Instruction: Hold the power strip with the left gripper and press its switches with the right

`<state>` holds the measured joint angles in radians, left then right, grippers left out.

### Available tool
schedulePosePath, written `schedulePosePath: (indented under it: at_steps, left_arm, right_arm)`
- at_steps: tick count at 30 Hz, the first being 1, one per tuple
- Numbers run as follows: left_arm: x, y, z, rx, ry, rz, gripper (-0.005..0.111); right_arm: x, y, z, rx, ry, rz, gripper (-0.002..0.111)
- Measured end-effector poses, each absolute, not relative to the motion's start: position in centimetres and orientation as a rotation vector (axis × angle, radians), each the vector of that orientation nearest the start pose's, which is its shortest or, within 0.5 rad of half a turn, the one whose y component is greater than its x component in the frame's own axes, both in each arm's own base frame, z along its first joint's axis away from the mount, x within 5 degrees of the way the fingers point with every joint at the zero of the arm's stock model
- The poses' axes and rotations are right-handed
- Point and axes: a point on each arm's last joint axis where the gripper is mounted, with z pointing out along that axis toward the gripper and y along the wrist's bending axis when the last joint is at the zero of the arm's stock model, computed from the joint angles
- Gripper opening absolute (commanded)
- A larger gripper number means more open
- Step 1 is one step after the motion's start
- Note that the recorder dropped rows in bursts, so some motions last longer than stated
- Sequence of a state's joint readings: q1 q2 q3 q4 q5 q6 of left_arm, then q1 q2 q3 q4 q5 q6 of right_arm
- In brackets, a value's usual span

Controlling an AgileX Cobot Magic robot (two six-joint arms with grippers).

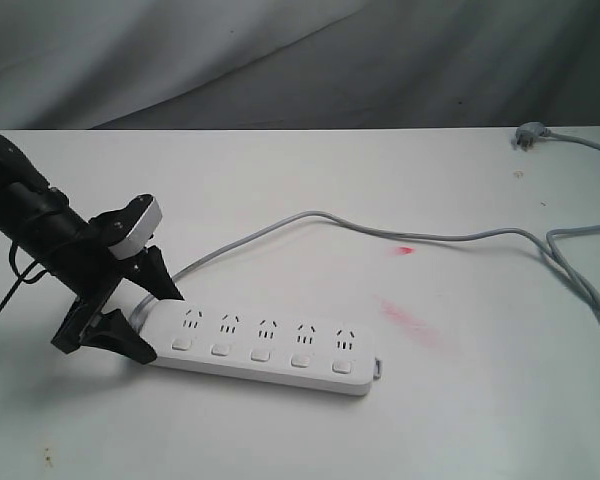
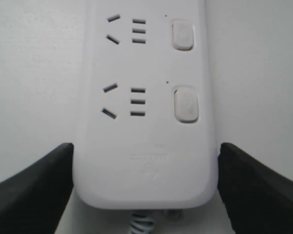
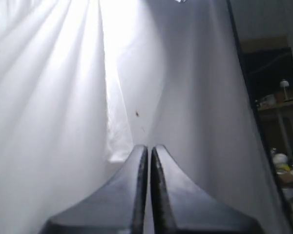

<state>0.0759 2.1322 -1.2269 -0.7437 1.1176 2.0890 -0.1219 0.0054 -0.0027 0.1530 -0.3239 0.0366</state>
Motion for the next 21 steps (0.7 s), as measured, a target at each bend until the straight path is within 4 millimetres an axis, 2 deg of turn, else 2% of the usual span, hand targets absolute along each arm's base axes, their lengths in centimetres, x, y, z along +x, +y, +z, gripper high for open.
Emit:
schedulePosePath:
  at_steps: [3,6,10,13,15,19,21]
  left_arm:
    - [35.7,-2.8,10.3,1.863,1.901,-0.81,0.036]
    - [35.7,-2.8,10.3,1.863,1.901,-0.81,0.036]
    - [35.7,-2.8,10.3,1.863,1.901,-0.81,0.036]
    - [35.7,-2.8,10.3,1.863,1.901,-0.81,0.036]
    - [35.7,-2.8,10.3,1.863,1.901,-0.81,0.036]
    - [35.7,-2.8,10.3,1.863,1.901,-0.81,0.036]
    - [35.7,-2.8,10.3,1.863,1.901,-0.81,0.036]
  right_arm:
    - [4.3,-1.4,25.1,0.4,0.978,0.291,0.003]
    - [4.0,-1.5,25.6,0.448,0.896,0.392,0.003]
    - [4.3,-1.2,26.7,0.477,1.003,0.428,0.003]
    - [4.9,-1.1,29.1,0.458,1.086,0.389,0.003]
    - [5.8,-1.2,31.4,0.438,1.099,0.353,0.003]
    - [8.6,-1.4,36.6,0.409,1.147,0.309,0.002]
    - [11.1,-1.5,39.3,0.382,1.242,0.273,0.0]
